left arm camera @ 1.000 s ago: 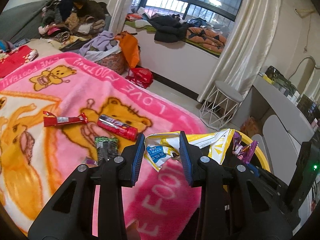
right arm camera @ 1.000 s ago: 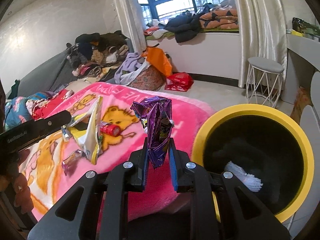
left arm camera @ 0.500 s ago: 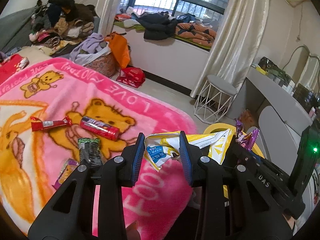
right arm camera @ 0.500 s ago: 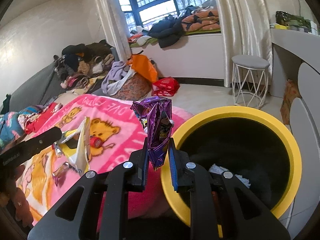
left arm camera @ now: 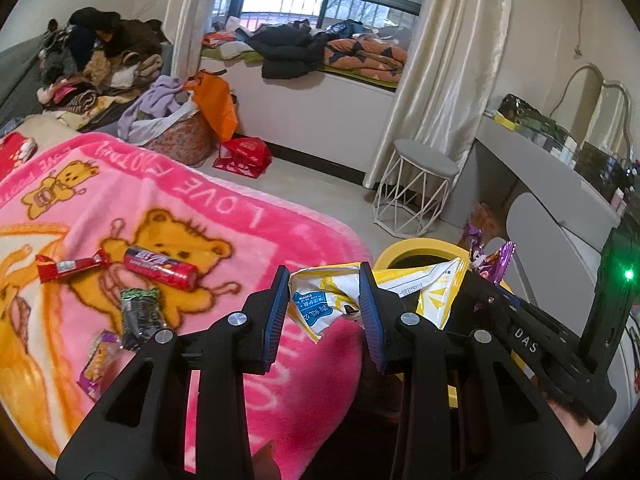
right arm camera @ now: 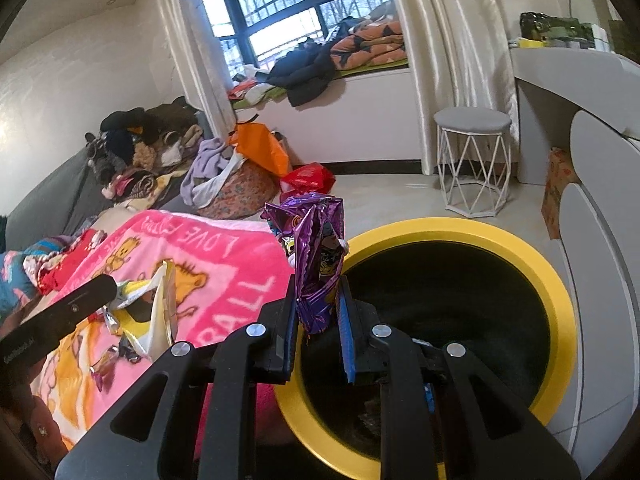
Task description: Collect trash
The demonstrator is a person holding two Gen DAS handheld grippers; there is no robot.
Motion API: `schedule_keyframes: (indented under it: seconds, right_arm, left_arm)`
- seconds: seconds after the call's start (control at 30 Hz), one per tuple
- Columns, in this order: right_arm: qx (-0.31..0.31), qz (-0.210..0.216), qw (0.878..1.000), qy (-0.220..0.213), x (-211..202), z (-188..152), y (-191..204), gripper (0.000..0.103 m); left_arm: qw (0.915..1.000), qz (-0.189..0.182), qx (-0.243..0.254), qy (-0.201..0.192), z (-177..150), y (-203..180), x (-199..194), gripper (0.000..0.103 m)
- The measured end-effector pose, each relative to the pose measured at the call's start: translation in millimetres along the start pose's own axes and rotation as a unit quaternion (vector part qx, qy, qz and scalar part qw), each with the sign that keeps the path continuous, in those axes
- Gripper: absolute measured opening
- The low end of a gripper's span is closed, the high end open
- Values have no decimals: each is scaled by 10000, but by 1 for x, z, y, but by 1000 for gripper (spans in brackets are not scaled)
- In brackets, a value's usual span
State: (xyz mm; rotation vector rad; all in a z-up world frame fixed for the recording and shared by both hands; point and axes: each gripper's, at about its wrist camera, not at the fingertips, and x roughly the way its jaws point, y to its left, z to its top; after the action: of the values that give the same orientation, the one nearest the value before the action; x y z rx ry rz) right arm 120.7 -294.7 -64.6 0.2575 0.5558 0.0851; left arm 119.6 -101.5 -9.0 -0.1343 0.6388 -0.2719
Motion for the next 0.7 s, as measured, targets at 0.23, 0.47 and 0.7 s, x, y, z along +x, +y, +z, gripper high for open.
schedule_keyframes:
  seconds: [0.23,0.47,0.7]
  right_arm:
    - [142,-158,9998,-43,-1,2,-18,17]
    - [338,-260,9991,-40,-1,4,-34,17]
    - [488,-367,9981,-28,0,4,-46,17]
  left_arm:
    - [9997,-69,221,41,-1,-19,10,28]
    - [9989,-113,446,58,-5,-35,19,28]
    - [9978,-178,615,142,-8,-49,30,28]
